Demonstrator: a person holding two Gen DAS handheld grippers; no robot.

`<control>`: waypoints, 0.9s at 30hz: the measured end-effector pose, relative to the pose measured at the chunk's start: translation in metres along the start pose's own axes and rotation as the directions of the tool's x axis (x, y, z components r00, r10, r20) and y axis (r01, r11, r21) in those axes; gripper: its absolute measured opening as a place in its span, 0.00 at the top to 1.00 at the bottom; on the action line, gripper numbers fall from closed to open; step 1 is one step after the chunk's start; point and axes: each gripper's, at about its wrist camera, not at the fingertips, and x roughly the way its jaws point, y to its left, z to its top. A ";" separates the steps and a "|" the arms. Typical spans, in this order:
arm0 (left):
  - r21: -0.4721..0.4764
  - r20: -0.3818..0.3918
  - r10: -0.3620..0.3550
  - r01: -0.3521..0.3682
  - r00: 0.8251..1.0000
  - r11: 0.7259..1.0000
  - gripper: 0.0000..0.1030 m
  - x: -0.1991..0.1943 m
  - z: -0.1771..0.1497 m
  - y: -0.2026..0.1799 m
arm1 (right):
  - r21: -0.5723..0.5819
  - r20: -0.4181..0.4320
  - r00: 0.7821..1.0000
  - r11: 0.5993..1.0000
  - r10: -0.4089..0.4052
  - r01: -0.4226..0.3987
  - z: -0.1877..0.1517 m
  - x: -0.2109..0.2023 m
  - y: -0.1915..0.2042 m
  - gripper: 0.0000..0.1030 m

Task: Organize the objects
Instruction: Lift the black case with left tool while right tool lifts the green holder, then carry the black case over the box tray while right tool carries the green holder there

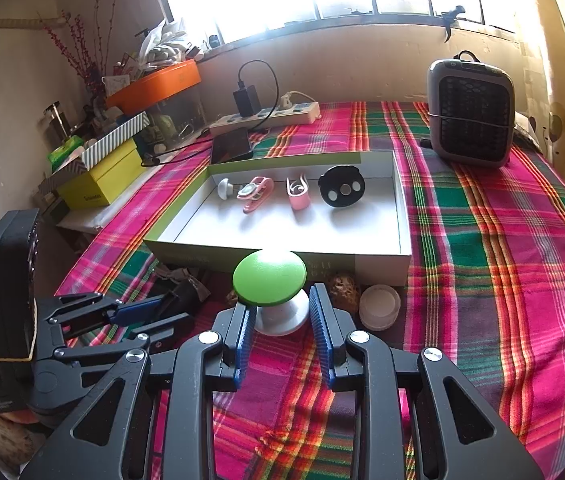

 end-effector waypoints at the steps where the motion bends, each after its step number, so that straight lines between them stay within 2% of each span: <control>1: -0.003 -0.001 -0.003 0.003 1.000 1.000 0.76 -0.001 0.001 0.001 | 0.000 0.000 1.000 1.000 0.000 0.000 0.000 0.000 0.000 0.72; 10: -0.024 0.029 -0.017 0.018 0.999 1.000 0.76 -0.024 0.017 0.010 | -0.006 0.011 1.000 1.000 -0.002 0.002 0.010 -0.005 0.002 0.72; 27: -0.052 0.022 -0.014 0.015 1.000 0.999 0.76 -0.017 0.046 0.032 | -0.009 0.002 1.000 1.000 -0.020 0.020 0.030 0.007 -0.002 0.72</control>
